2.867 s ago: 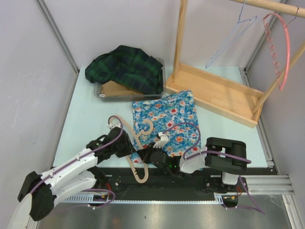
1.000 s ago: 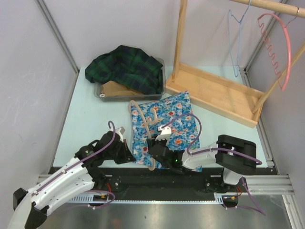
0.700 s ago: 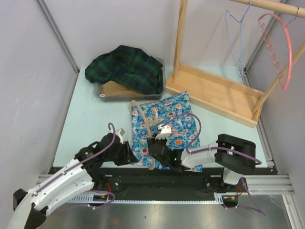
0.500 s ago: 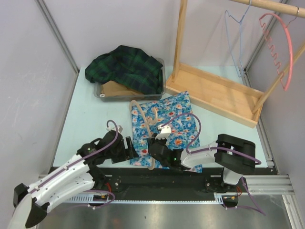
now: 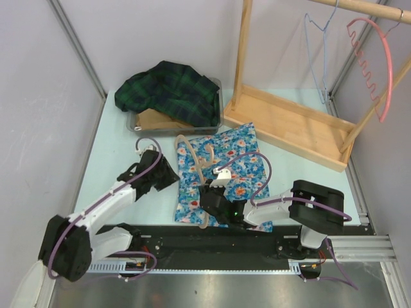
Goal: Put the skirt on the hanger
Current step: Place skirt on hanger
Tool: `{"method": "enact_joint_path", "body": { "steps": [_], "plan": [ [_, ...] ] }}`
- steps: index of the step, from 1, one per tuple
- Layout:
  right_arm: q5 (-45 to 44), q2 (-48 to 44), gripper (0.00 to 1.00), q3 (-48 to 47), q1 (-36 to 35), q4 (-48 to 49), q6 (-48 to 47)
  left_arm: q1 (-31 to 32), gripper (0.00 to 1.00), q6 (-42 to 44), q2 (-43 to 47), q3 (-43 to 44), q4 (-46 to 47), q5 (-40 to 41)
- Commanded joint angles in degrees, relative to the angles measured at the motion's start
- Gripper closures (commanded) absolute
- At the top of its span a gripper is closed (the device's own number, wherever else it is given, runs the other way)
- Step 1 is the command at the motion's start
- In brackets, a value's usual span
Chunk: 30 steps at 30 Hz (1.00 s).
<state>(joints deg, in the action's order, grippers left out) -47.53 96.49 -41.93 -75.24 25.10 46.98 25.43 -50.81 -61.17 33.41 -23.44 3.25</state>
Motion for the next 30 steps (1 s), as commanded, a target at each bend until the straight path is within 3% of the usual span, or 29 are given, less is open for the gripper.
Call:
{"method": "enact_joint_path", "body": {
  "steps": [1,8,15,19,25,27,30],
  "plan": [
    [-0.4,-0.5,1.0,-1.6,0.3,-2.1,0.7,-3.1,0.52,3.2,-5.6,-1.1,17.0,-6.5],
    [1.1,-1.1,1.0,-1.6,0.9,-3.0,2.5,-6.4,0.41,5.8,-16.1,-0.4,26.9,-7.7],
    [0.9,-1.8,1.0,-1.6,1.1,-4.9,3.7,-7.7,0.47,9.0,-23.4,0.9,31.7,-9.4],
    [0.7,-2.2,1.0,-1.6,1.1,-5.8,4.3,-8.1,0.57,9.1,-27.5,1.0,34.8,-11.6],
    [0.3,-2.1,1.0,-1.5,1.2,-5.8,4.7,-8.0,0.92,9.1,-28.7,1.8,33.9,-13.1],
    [-0.4,-2.1,1.0,-1.6,1.3,-6.1,4.9,-8.0,0.99,9.0,-27.3,1.9,32.0,-11.9],
    [-1.2,-2.4,1.0,-1.6,1.5,-7.9,6.2,-8.0,1.0,9.1,-24.0,1.8,29.4,-11.2]
  ]
}}
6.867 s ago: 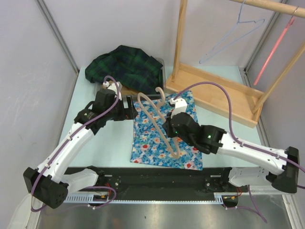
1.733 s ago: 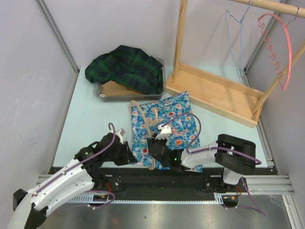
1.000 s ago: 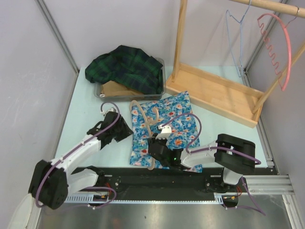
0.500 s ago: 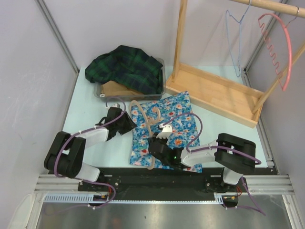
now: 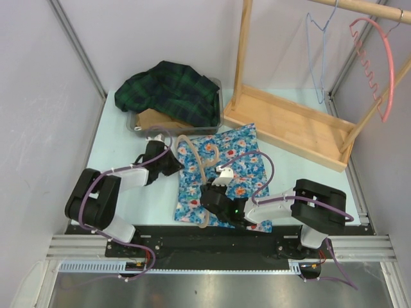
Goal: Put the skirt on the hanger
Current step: Place skirt on hanger
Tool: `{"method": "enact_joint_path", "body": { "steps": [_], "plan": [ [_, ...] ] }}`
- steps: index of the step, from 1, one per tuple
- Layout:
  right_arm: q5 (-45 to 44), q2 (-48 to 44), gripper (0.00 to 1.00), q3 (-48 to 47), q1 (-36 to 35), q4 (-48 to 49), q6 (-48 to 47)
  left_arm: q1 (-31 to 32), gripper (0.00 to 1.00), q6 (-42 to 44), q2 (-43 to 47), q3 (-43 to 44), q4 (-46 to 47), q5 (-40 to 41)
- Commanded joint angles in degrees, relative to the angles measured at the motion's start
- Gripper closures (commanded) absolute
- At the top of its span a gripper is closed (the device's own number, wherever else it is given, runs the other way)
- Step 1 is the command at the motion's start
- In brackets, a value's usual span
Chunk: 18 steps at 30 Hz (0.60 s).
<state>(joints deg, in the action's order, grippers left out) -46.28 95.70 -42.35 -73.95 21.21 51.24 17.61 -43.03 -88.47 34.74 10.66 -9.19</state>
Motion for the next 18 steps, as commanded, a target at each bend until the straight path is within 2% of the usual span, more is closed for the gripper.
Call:
{"method": "enact_joint_path", "body": {
  "steps": [1,10,18],
  "plan": [
    [-2.8,-1.7,1.0,-1.2,0.3,-4.4,2.3,-0.2,1.0,1.2,4.2,0.6,-5.3,1.7],
    [-4.4,-2.2,1.0,-1.2,1.8,-4.9,2.9,-0.1,1.0,2.2,15.0,-2.5,-11.9,3.2],
    [-8.3,-4.6,1.0,-1.1,1.7,-10.7,3.6,-0.1,1.0,2.1,18.4,-4.3,-17.1,7.4]
  ]
}}
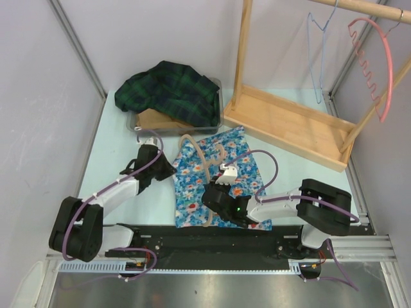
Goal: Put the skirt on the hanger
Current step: Place skirt on hanger
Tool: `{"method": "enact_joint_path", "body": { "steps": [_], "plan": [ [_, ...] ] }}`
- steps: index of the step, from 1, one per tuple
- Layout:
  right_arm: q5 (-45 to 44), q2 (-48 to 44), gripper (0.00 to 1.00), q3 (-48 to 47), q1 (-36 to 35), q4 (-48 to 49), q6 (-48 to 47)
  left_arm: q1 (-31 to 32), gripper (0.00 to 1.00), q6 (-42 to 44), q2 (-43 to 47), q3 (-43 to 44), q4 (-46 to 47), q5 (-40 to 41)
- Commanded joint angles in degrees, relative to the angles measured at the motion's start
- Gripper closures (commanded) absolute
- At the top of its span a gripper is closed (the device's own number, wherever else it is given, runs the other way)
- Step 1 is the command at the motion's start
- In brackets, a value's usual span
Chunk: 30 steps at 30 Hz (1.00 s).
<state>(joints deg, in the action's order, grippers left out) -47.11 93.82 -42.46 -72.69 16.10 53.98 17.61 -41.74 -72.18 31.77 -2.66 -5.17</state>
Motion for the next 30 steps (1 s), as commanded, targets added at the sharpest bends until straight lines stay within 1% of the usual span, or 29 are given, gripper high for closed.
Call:
{"method": "enact_joint_path", "body": {
  "steps": [1,4,9,12,15,16,20,25,27,28,29,30],
  "plan": [
    [-7.8,-3.1,1.0,-1.0,0.2,-6.5,0.9,-0.1,1.0,0.8,2.6,-1.7,-3.7,3.6],
    [-9.3,-3.6,1.0,-1.0,0.1,-10.8,2.2,-0.1,1.0,0.8,4.1,-2.5,-3.8,3.5],
    [-11.3,-4.0,1.0,-1.0,-0.4,-17.3,6.3,-0.1,1.0,1.0,9.1,-2.6,-6.0,3.9],
    [-12.6,-4.4,1.0,-1.0,-0.4,-19.6,7.8,-0.1,1.0,1.0,13.3,-2.5,-8.0,4.6],
    [-13.9,-5.2,1.0,-1.0,-0.4,-21.4,9.0,-0.1,1.0,0.6,15.5,-2.8,-10.0,5.1],
    [-14.6,-5.4,1.0,-1.0,-0.4,-21.7,9.8,-0.1,1.0,0.3,16.2,-2.9,-11.5,7.2],
    [-16.1,-6.5,1.0,-1.0,-0.1,-25.0,12.4,-0.1,1.0,-1.8,16.2,-3.9,-14.2,9.5],
    [-16.3,-7.2,1.0,-1.0,-0.4,-24.4,11.3,-0.1,1.0,-4.1,15.2,-6.5,-14.5,10.2],
    [-15.5,-7.2,1.0,-1.0,-0.4,-23.1,10.2,-0.2,1.0,-4.0,16.4,-7.8,-13.2,8.0],
    [-14.4,-7.2,1.0,-1.0,-0.4,-19.5,8.0,0.0,1.0,-3.3,17.1,-8.4,-10.4,6.8],
    [-13.7,-6.9,1.0,-1.0,-0.6,-16.8,2.3,0.1,1.0,-1.5,19.0,-9.1,-8.4,5.7],
    [-12.9,-6.8,1.0,-1.0,-0.9,-13.4,-1.6,0.1,0.99,-0.7,19.8,-10.5,-6.2,0.0]
  ]
}}
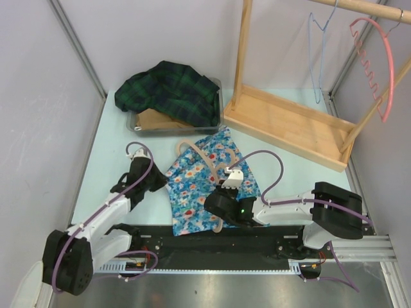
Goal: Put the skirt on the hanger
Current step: Place skirt on hanger
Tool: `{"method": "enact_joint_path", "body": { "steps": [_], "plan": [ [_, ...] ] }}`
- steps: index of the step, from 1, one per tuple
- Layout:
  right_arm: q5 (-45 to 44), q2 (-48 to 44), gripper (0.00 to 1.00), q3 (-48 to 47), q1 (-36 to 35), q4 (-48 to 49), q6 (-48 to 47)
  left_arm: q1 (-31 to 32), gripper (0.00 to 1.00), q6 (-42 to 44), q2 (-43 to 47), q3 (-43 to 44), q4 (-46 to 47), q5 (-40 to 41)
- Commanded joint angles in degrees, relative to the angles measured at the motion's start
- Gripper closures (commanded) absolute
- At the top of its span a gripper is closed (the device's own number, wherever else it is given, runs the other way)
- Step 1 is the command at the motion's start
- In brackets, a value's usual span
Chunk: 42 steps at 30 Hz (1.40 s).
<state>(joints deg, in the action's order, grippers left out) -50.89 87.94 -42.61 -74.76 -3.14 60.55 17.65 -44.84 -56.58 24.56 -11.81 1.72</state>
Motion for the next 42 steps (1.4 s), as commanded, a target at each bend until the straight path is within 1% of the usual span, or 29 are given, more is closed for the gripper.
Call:
{"method": "enact_joint_path", "body": {
  "steps": [1,2,3,4,5,6,7,9,11,15,17,19,22,26,27,32,33,34,37,42],
  "plan": [
    [-6.6,-0.3,1.0,-0.9,0.9,12.2,-11.8,0.0,1.0,3.3,4.9,-3.7,6.9,-8.8],
    [-4.8,0.1,1.0,-0.9,0.8,15.3,-15.1,0.3,1.0,5.2,5.4,-3.7,8.2,-10.2],
    [-2.6,0.3,1.0,-0.9,0.8,18.1,-20.8,0.5,1.0,6.2,6.1,-3.6,9.1,-12.2],
    [1.4,1.1,1.0,-0.8,0.9,22.3,-22.5,0.7,1.0,6.9,6.5,-3.3,10.4,-13.2],
    [3.4,1.4,1.0,-0.9,1.3,23.9,-24.0,0.8,1.0,7.4,6.6,-3.1,11.3,-14.0],
    [4.6,1.7,1.0,-0.8,1.5,25.1,-24.7,1.0,1.0,7.4,7.1,-2.7,11.6,-14.9],
    [5.5,2.1,1.0,-0.9,1.5,25.9,-24.3,1.2,1.0,7.3,7.4,-2.7,14.1,-15.8],
    [6.9,2.8,1.0,-0.8,2.5,25.6,-23.6,2.4,1.0,7.9,9.0,-2.2,15.1,-15.2],
    [7.6,3.2,1.0,-0.9,3.0,24.0,-22.2,2.8,1.0,9.0,11.5,-1.4,14.5,-13.6],
    [8.2,3.7,1.0,-0.9,3.9,21.2,-19.3,2.9,1.0,10.0,13.8,0.1,14.4,-13.8],
    [7.4,3.8,1.0,-0.9,4.0,19.5,-17.1,3.1,1.0,10.1,14.8,0.3,13.7,-11.9],
    [6.8,3.6,1.0,-0.8,4.5,16.8,-15.2,3.4,1.0,10.7,15.8,0.1,13.4,-12.1],
    [5.3,3.4,1.0,-0.8,5.2,12.4,-11.2,4.8,1.0,11.0,17.5,-0.2,12.6,-10.4],
    [4.8,3.2,1.0,-0.9,6.6,7.6,-6.0,6.4,1.0,11.5,18.9,0.3,9.8,-6.1],
    [4.2,3.0,1.0,-0.9,6.7,6.6,-5.1,6.5,1.0,11.3,19.0,0.3,8.4,-4.1],
    [2.2,2.4,1.0,-0.9,7.3,-2.3,1.0,6.5,1.0,9.9,19.9,-0.5,7.3,-2.1],
    [1.2,2.2,1.0,-0.9,7.3,-5.1,3.7,6.5,1.0,9.3,20.3,-0.6,6.5,-1.8],
    [0.6,2.1,1.0,-0.8,7.3,-6.5,4.7,6.5,1.0,9.0,21.0,-0.7,5.8,1.5],
    [-1.4,1.0,1.0,-0.9,7.4,-11.3,8.7,6.5,1.0,8.0,21.2,-0.8,2.9,5.2],
    [-4.6,-1.6,1.0,-0.9,7.9,-16.9,12.7,6.5,1.0,4.5,22.1,-1.9,0.0,9.0]
  ]
}}
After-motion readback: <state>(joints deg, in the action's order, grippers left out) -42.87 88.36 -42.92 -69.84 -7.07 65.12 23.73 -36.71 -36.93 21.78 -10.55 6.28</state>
